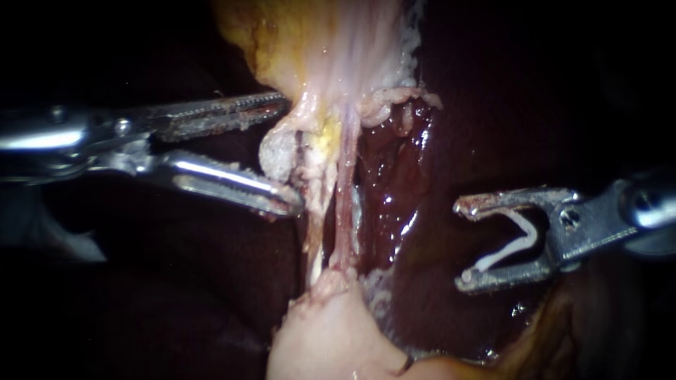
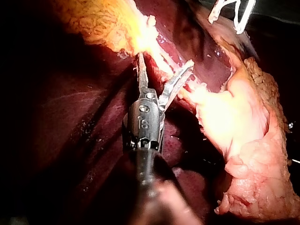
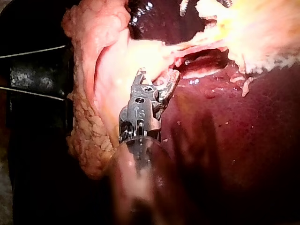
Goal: Grabbing gallbladder
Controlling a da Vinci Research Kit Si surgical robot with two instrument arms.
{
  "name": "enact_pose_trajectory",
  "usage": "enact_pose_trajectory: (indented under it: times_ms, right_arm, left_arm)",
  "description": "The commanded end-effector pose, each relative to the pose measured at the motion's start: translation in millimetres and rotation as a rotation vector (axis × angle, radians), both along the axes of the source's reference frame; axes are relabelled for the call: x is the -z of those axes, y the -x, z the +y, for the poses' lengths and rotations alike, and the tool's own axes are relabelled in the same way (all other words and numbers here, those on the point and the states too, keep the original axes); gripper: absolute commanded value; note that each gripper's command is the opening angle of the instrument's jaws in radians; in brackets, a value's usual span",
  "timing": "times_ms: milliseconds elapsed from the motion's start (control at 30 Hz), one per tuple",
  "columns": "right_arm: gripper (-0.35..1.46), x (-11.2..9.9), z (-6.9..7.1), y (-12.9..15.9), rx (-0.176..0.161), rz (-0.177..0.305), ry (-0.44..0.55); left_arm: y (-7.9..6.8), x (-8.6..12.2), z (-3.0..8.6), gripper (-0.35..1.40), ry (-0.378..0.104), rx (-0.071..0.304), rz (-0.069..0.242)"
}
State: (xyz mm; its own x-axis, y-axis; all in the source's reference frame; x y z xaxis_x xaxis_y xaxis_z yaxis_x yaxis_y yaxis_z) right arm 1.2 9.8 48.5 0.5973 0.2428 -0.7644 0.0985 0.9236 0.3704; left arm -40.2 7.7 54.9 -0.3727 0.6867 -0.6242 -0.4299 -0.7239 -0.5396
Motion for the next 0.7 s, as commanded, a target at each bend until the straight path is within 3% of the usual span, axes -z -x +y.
enact_pose_trajectory:
  times_ms: [33,133,400,700]
  right_arm:
    - [0.46,0.0,0.0,0.0,0.000,0.000,0.000]
    - [0.46,0.0,0.0,0.0,0.000,0.000,0.000]
    - [0.46,0.0,0.0,0.0,0.000,0.000,0.000]
    - [0.46,0.0,0.0,0.0,0.000,0.000,0.000]
  left_arm:
    - [-0.1,-0.3,0.1,0.71,0.002,-0.001,0.000]
    - [-0.5,-0.9,0.5,0.52,0.007,-0.009,-0.002]
    - [-1.7,-0.1,1.3,-0.30,-0.028,0.004,-0.013]
    - [-3.5,2.3,2.6,-0.35,-0.056,0.011,-0.021]
